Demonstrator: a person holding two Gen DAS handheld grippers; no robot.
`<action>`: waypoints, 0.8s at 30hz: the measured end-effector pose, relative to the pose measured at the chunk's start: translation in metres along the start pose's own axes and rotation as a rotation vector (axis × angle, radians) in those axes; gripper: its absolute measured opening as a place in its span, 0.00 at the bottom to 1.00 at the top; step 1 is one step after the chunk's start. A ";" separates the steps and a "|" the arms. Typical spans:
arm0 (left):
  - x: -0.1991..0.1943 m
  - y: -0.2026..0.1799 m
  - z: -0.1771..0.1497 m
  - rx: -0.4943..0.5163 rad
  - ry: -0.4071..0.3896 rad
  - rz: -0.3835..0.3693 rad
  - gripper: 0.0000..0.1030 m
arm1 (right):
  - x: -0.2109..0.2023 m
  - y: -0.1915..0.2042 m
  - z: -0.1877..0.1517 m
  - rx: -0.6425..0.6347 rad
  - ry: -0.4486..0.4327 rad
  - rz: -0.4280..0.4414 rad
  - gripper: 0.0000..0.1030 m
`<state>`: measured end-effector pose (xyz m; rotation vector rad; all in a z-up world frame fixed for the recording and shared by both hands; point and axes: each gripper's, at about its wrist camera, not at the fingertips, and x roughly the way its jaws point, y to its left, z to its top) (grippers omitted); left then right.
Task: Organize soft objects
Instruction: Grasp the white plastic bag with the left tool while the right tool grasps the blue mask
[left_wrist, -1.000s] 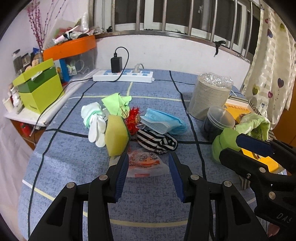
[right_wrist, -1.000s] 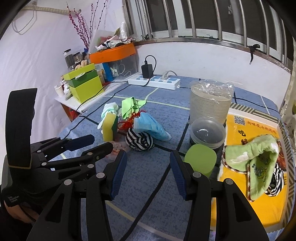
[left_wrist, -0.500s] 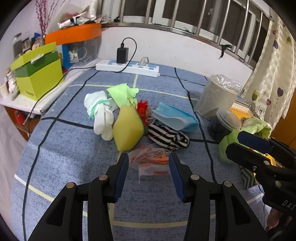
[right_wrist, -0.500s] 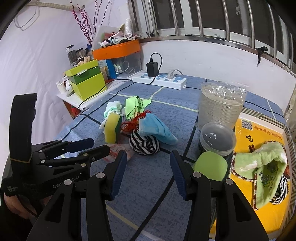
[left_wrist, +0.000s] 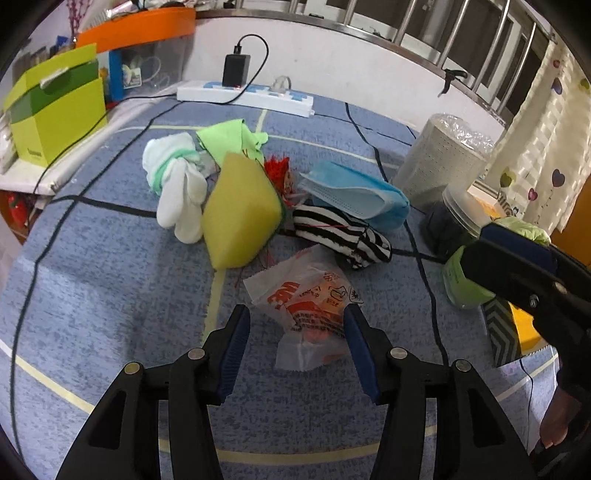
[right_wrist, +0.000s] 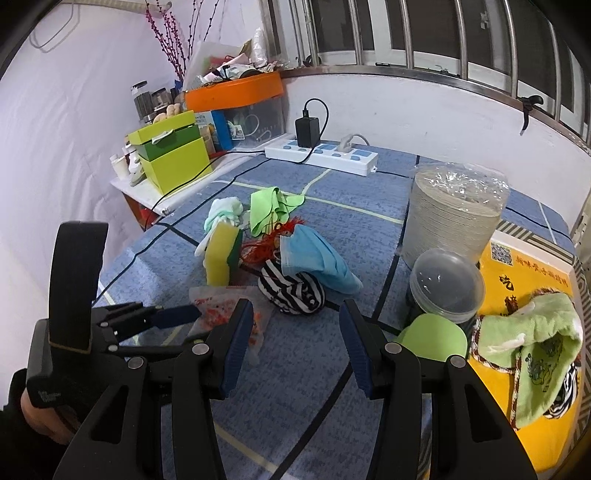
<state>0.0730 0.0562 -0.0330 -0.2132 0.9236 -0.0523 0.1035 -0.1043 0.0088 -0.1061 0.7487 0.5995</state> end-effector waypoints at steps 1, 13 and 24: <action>0.001 0.000 0.000 -0.002 0.000 -0.003 0.51 | 0.002 0.000 0.002 -0.003 0.001 -0.003 0.48; 0.005 0.006 -0.003 -0.019 -0.025 -0.066 0.30 | 0.035 -0.004 0.018 -0.008 0.014 -0.024 0.48; -0.007 0.021 0.000 -0.029 -0.058 -0.085 0.23 | 0.067 -0.005 0.030 -0.002 0.042 -0.062 0.48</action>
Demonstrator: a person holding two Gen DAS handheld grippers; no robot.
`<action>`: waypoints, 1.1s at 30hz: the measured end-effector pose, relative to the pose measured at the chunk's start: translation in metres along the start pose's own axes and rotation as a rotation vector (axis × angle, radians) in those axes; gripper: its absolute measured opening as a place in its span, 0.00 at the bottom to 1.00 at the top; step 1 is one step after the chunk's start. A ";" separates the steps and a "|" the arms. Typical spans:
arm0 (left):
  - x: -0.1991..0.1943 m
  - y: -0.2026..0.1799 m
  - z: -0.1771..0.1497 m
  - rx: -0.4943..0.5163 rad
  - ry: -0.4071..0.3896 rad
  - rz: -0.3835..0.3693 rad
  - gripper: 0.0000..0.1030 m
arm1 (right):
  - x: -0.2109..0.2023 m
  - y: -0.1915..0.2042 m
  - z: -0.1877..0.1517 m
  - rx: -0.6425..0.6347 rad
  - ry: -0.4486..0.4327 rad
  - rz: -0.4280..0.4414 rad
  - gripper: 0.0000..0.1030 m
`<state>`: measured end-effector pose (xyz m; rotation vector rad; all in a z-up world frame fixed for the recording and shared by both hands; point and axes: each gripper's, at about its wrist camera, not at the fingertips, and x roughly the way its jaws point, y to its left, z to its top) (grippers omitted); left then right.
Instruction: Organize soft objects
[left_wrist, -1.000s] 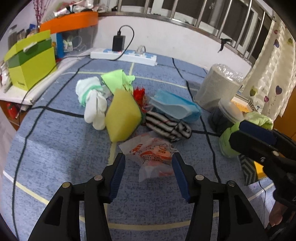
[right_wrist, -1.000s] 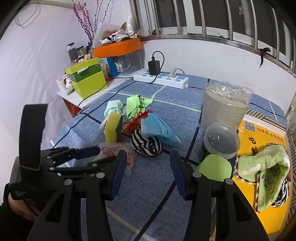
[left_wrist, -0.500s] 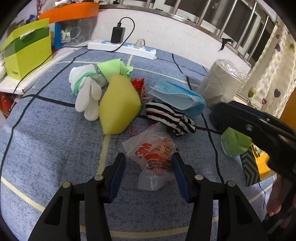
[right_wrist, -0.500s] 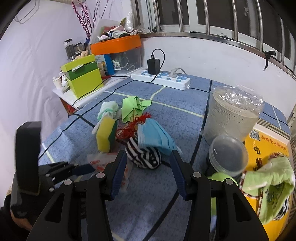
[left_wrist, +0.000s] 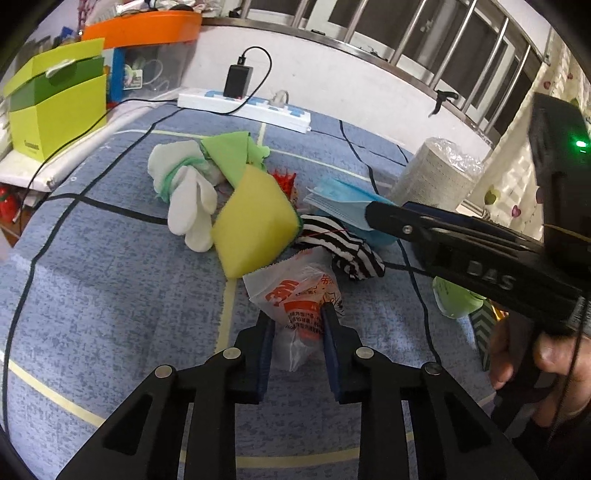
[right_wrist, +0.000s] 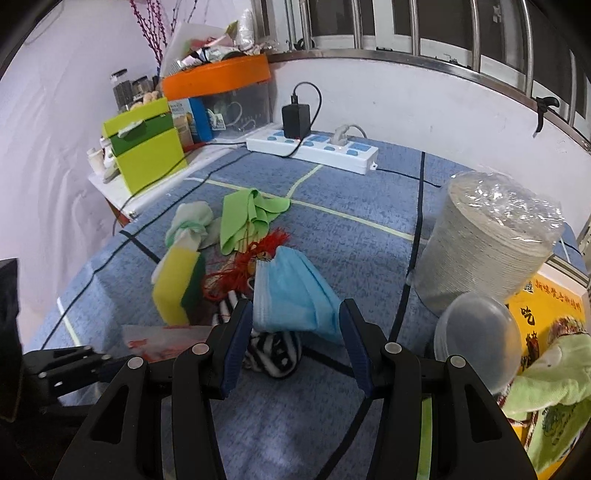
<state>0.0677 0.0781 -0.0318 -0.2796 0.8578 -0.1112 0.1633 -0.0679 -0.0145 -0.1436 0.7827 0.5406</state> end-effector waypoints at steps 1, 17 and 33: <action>0.000 0.001 0.000 0.000 0.001 -0.003 0.23 | 0.003 0.000 0.000 0.000 0.008 -0.005 0.48; -0.001 0.004 -0.002 -0.002 0.001 -0.036 0.23 | 0.008 -0.003 0.005 -0.021 0.014 -0.075 0.09; -0.048 -0.012 -0.004 0.016 -0.085 -0.016 0.22 | -0.066 -0.001 0.001 0.002 -0.168 -0.011 0.07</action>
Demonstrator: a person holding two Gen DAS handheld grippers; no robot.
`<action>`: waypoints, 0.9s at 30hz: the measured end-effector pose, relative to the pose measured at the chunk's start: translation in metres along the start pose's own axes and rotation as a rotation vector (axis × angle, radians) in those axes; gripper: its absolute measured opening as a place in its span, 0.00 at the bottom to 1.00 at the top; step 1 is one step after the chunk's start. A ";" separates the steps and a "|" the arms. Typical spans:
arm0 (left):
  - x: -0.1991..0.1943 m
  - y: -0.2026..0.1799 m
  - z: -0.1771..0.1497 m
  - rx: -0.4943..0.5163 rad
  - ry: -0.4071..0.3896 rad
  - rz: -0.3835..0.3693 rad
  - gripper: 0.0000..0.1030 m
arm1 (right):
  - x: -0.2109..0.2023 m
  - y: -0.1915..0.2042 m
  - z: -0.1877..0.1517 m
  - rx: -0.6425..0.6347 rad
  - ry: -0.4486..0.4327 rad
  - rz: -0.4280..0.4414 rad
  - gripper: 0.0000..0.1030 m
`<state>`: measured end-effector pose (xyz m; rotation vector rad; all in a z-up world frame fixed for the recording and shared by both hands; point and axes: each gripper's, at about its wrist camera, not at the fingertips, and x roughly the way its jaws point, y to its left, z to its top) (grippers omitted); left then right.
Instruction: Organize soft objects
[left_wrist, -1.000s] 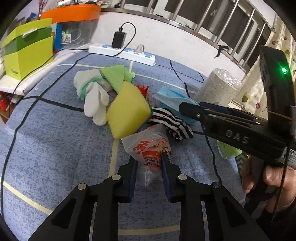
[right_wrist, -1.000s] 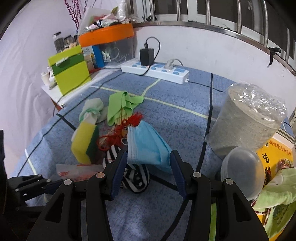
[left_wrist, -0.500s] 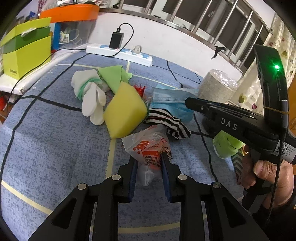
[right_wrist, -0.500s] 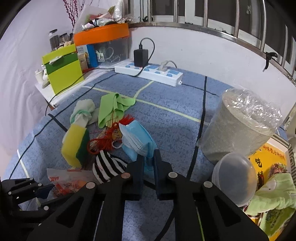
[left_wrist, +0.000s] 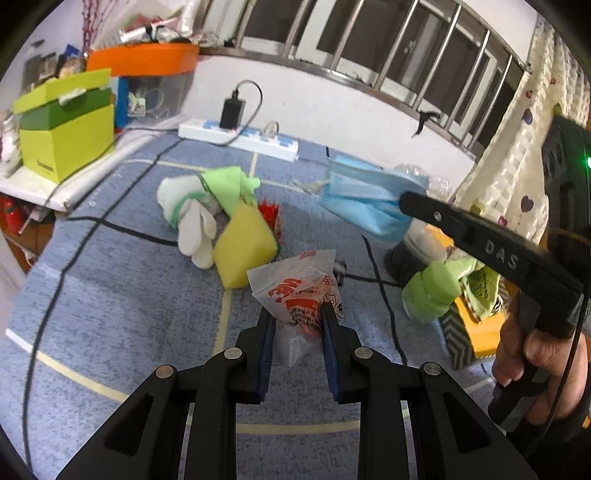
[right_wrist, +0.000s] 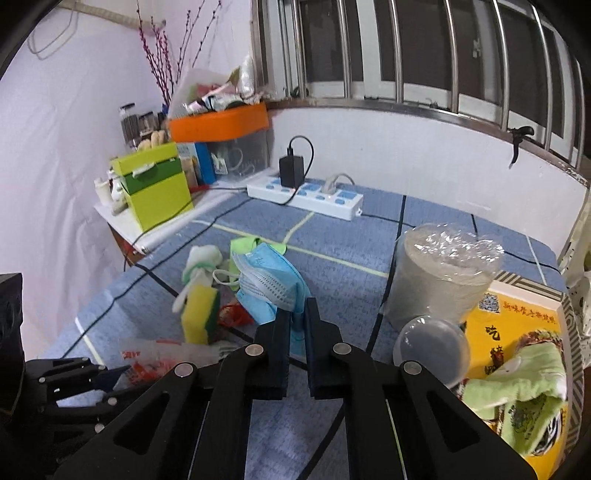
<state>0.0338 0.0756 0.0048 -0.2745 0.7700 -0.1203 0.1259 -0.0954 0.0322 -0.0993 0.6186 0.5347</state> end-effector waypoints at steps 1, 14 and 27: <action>-0.006 0.000 0.001 -0.003 -0.017 0.003 0.22 | -0.004 0.000 0.000 0.004 -0.008 0.003 0.07; -0.033 -0.022 0.008 0.035 -0.075 0.009 0.22 | -0.053 -0.005 -0.009 0.037 -0.086 0.017 0.07; -0.039 -0.054 0.007 0.081 -0.072 0.004 0.22 | -0.099 -0.021 -0.033 0.083 -0.127 0.013 0.07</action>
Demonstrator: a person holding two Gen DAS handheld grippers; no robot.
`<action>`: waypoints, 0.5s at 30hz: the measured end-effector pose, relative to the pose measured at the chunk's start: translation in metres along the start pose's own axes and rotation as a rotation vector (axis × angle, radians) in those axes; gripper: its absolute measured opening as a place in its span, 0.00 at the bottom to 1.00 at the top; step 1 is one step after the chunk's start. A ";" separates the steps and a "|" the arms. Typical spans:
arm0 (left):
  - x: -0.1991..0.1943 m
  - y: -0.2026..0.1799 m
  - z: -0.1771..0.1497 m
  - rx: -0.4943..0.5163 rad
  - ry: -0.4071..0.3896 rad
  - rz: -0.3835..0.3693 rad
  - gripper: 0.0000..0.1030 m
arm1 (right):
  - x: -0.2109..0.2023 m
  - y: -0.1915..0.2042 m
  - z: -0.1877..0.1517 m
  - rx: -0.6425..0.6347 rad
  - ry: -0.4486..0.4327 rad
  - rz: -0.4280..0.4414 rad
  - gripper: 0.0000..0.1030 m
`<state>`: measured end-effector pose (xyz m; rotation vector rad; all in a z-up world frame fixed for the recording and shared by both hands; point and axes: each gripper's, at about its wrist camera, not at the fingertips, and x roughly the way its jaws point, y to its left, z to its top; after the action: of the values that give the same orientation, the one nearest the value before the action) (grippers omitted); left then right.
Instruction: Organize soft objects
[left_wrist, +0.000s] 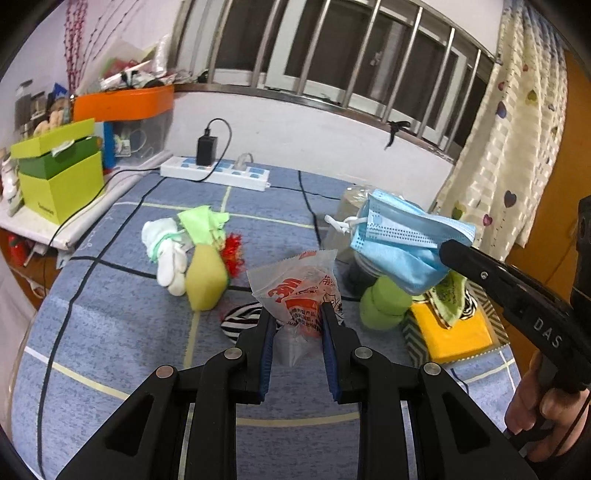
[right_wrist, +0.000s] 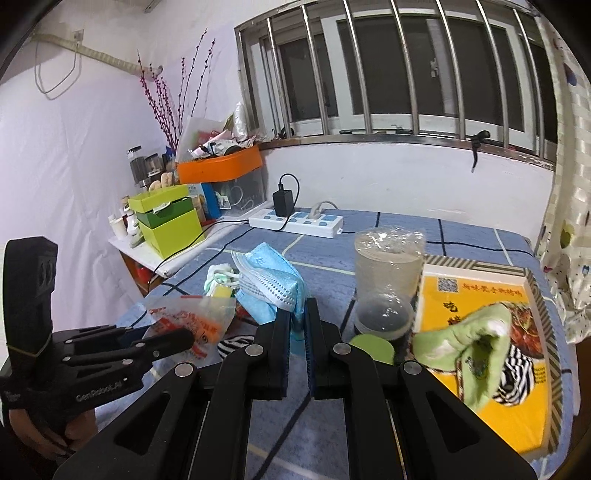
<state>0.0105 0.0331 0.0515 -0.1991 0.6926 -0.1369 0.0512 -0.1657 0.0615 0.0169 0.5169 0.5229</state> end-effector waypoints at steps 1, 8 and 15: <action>0.000 -0.003 0.000 0.004 0.000 -0.003 0.22 | -0.003 -0.001 -0.001 0.001 -0.003 -0.002 0.07; -0.002 -0.022 0.001 0.039 -0.002 -0.025 0.22 | -0.024 -0.014 -0.009 0.026 -0.017 -0.029 0.07; -0.001 -0.037 0.002 0.070 0.004 -0.047 0.22 | -0.037 -0.028 -0.015 0.057 -0.018 -0.057 0.07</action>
<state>0.0090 -0.0023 0.0619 -0.1486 0.6863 -0.2064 0.0299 -0.2094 0.0614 0.0614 0.5130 0.4516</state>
